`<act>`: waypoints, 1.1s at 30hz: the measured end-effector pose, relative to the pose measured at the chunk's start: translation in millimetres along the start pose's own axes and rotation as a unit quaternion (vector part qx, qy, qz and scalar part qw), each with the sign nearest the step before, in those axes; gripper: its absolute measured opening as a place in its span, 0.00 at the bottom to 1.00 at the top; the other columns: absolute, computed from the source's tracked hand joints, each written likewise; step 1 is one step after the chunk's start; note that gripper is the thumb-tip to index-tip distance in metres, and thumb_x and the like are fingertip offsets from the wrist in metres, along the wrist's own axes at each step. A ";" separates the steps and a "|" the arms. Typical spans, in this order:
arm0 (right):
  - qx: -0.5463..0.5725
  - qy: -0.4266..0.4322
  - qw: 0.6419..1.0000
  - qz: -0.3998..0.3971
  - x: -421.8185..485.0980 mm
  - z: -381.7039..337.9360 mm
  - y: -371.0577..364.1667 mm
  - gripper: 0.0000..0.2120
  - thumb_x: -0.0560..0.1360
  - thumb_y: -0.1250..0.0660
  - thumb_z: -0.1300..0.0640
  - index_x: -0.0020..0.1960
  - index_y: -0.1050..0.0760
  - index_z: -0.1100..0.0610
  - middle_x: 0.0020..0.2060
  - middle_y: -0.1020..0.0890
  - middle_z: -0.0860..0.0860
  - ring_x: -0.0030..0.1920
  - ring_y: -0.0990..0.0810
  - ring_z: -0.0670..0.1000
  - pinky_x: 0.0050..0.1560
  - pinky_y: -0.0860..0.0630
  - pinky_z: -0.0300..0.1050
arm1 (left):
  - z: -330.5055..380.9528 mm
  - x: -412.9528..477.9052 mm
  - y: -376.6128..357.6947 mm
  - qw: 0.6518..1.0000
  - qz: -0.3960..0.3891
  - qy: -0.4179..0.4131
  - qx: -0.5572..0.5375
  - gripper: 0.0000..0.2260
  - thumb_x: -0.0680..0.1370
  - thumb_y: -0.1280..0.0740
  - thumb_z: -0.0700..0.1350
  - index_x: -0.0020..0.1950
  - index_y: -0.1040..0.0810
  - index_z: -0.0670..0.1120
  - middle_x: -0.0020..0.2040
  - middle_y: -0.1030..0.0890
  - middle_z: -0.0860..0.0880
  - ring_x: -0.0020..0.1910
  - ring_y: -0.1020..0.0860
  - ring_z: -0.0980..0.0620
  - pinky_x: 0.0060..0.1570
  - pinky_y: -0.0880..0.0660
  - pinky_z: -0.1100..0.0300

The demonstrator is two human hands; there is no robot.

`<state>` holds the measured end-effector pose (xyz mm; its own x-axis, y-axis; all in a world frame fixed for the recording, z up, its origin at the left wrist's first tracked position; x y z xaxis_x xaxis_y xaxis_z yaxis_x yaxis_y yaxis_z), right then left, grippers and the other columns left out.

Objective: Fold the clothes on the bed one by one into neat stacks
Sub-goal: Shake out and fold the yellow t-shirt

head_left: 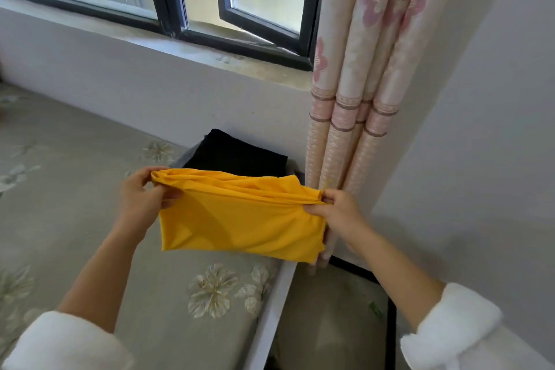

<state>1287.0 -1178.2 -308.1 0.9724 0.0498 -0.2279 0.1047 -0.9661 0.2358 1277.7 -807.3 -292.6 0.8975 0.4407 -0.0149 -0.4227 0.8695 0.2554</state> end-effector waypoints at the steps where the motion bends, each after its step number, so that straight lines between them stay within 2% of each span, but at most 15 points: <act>1: 0.006 -0.005 1.000 0.002 16.4 -2.6 -8.4 0.08 0.71 0.27 0.64 0.41 0.20 0.51 0.36 0.17 0.42 0.37 0.19 0.38 0.35 0.26 0.29 | 0.0 19.3 0.2 1.000 -0.002 -0.001 -0.003 0.11 0.77 0.38 0.32 0.51 0.22 0.47 0.46 0.20 0.48 0.39 0.19 0.50 0.30 0.22 0.66; 4: 0.022 -0.018 1.000 -0.001 61.0 -7.6 -32.0 0.09 0.71 0.28 0.65 0.41 0.20 0.51 0.34 0.16 0.40 0.36 0.19 0.37 0.35 0.26 0.28 | 0.0 72.3 1.5 1.000 -0.004 -0.007 -0.012 0.10 0.77 0.37 0.31 0.52 0.23 0.44 0.45 0.21 0.51 0.38 0.20 0.51 0.29 0.23 0.68; 8: 0.048 -0.046 0.998 -0.008 114.8 -10.5 -53.5 0.08 0.72 0.28 0.64 0.44 0.19 0.51 0.37 0.15 0.42 0.39 0.17 0.40 0.36 0.24 0.30 | 1.4 136.4 -0.7 1.000 -0.014 -0.015 0.000 0.11 0.77 0.38 0.31 0.52 0.23 0.46 0.46 0.20 0.44 0.39 0.20 0.48 0.34 0.21 0.63; 11: 0.065 -0.069 0.996 0.008 148.5 -8.8 -60.6 0.07 0.72 0.28 0.63 0.44 0.18 0.52 0.41 0.14 0.46 0.43 0.16 0.46 0.43 0.20 0.39 | 7.9 184.9 -12.4 0.999 -0.038 -0.035 0.011 0.14 0.76 0.36 0.32 0.48 0.21 0.51 0.46 0.19 0.44 0.40 0.19 0.48 0.37 0.20 0.59; 13: 0.073 -0.082 0.994 0.021 170.1 -6.0 -63.8 0.06 0.72 0.29 0.64 0.45 0.18 0.53 0.42 0.14 0.48 0.45 0.16 0.50 0.46 0.20 0.45 | 7.0 219.5 -29.2 0.998 -0.055 -0.036 0.016 0.14 0.75 0.36 0.32 0.47 0.21 0.52 0.45 0.19 0.45 0.38 0.19 0.50 0.36 0.19 0.61; 16: 0.069 -0.098 0.990 0.069 202.6 3.0 -60.4 0.07 0.73 0.29 0.63 0.43 0.18 0.52 0.41 0.14 0.48 0.46 0.17 0.52 0.48 0.20 0.48 | -7.6 269.5 -69.8 0.996 -0.088 -0.014 0.027 0.12 0.75 0.36 0.30 0.51 0.22 0.46 0.43 0.20 0.46 0.32 0.19 0.54 0.34 0.20 0.64; 18: 0.065 -0.116 0.986 0.099 224.1 13.2 -56.3 0.07 0.74 0.30 0.63 0.43 0.19 0.51 0.43 0.15 0.49 0.49 0.18 0.54 0.53 0.22 0.53 | -21.7 297.0 -100.9 0.992 -0.113 -0.004 0.049 0.12 0.75 0.37 0.30 0.57 0.23 0.40 0.42 0.20 0.45 0.33 0.20 0.53 0.35 0.20 0.64; 21: 0.041 -0.145 0.980 0.132 254.5 33.2 -51.7 0.04 0.74 0.31 0.63 0.45 0.19 0.55 0.47 0.17 0.57 0.55 0.21 0.62 0.59 0.26 0.62 | -45.5 322.5 -138.2 0.991 -0.123 0.011 0.048 0.13 0.75 0.38 0.29 0.57 0.23 0.39 0.46 0.21 0.40 0.32 0.20 0.57 0.35 0.22 0.67; 22: 0.030 -0.160 0.977 0.139 263.0 41.9 -50.9 0.03 0.75 0.31 0.63 0.47 0.20 0.59 0.51 0.18 0.63 0.57 0.23 0.65 0.60 0.28 0.64 | -54.6 326.8 -148.1 0.992 -0.119 0.015 0.047 0.14 0.75 0.38 0.30 0.58 0.23 0.40 0.50 0.21 0.38 0.34 0.20 0.56 0.35 0.23 0.67; 24: 0.017 -0.189 0.972 0.142 278.6 61.3 -50.8 0.09 0.76 0.32 0.63 0.54 0.23 0.66 0.57 0.23 0.68 0.60 0.27 0.68 0.62 0.31 0.67 | -75.0 327.9 -164.7 0.990 -0.118 0.020 0.075 0.17 0.76 0.36 0.34 0.64 0.26 0.44 0.60 0.23 0.40 0.49 0.20 0.49 0.42 0.25 0.61; 26: -0.035 -0.189 0.971 0.140 290.6 73.5 -51.5 0.12 0.77 0.34 0.61 0.58 0.24 0.65 0.57 0.23 0.67 0.59 0.25 0.66 0.61 0.27 0.63 | -97.4 318.0 -178.2 0.984 -0.136 0.018 0.116 0.24 0.77 0.34 0.37 0.72 0.34 0.47 0.69 0.30 0.45 0.62 0.26 0.48 0.51 0.28 0.55; 28: -0.158 -0.159 0.963 0.152 296.4 75.8 -50.6 0.14 0.77 0.35 0.59 0.62 0.26 0.60 0.59 0.22 0.61 0.56 0.23 0.61 0.55 0.25 0.55 | -106.6 299.3 -182.9 0.973 -0.140 -0.044 0.176 0.26 0.78 0.35 0.39 0.74 0.38 0.46 0.74 0.37 0.44 0.69 0.32 0.44 0.62 0.31 0.49; 30: -0.309 -0.084 0.935 0.151 293.7 67.6 -59.5 0.21 0.77 0.35 0.56 0.69 0.33 0.58 0.67 0.29 0.57 0.64 0.29 0.57 0.62 0.31 0.54 | -107.0 273.8 -189.3 0.946 -0.149 -0.142 0.251 0.22 0.79 0.36 0.43 0.73 0.34 0.45 0.76 0.39 0.43 0.71 0.35 0.40 0.67 0.35 0.43; 31: -0.370 -0.022 0.921 0.122 290.8 61.7 -76.4 0.24 0.78 0.36 0.54 0.72 0.37 0.57 0.72 0.35 0.54 0.70 0.35 0.55 0.68 0.38 0.54 | -109.1 261.0 -194.8 0.927 -0.164 -0.180 0.286 0.20 0.80 0.38 0.47 0.72 0.32 0.45 0.76 0.39 0.43 0.73 0.37 0.40 0.68 0.37 0.41; 33: -0.431 0.084 0.898 0.026 282.7 56.8 -124.3 0.27 0.79 0.41 0.49 0.76 0.43 0.53 0.78 0.47 0.49 0.77 0.50 0.49 0.74 0.52 0.51 | -124.3 241.1 -208.7 0.883 -0.212 -0.203 0.365 0.23 0.80 0.47 0.55 0.73 0.33 0.48 0.78 0.43 0.46 0.77 0.47 0.45 0.74 0.47 0.43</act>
<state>1537.0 -1058.4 -455.4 0.9907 0.1176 -0.0679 0.1113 -0.4174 0.9019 1566.8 -854.8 -469.6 0.9894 -0.1355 0.0523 0.0221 0.4961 0.8680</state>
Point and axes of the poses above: each hand's wrist, its own x-axis towards the middle knuckle, its own y-axis out of the back of the hand, z = x × y, the point moved 10 cm from there along x, towards the middle knuckle
